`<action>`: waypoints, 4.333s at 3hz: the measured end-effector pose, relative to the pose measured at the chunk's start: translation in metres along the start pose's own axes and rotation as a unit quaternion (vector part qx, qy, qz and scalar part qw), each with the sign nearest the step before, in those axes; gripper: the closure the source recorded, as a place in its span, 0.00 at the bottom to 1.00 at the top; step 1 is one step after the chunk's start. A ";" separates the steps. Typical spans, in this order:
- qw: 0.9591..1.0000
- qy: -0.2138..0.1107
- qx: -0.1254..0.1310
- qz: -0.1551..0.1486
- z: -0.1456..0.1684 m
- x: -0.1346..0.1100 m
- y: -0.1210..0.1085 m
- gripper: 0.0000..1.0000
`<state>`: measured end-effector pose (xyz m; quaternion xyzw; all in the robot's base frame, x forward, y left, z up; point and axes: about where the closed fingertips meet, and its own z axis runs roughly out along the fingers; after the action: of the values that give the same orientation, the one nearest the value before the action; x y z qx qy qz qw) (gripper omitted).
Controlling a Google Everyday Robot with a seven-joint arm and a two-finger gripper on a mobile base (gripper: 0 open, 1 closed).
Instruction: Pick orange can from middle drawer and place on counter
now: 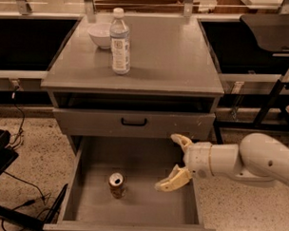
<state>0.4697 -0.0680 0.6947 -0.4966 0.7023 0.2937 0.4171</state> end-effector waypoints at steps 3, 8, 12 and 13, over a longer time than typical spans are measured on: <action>0.998 -0.063 -0.009 -0.017 0.146 0.115 -0.031 0.00; 0.991 -0.111 -0.071 0.005 0.281 0.151 0.010 0.42; 0.989 -0.098 -0.095 0.060 0.224 0.094 0.037 1.00; 0.982 -0.104 -0.117 0.109 0.155 0.032 0.052 1.00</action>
Offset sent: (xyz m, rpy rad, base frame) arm 0.0688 0.0550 -0.2039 0.1133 -0.0896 0.0282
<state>0.4612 0.0628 0.5919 -0.4295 0.6658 0.4677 0.3919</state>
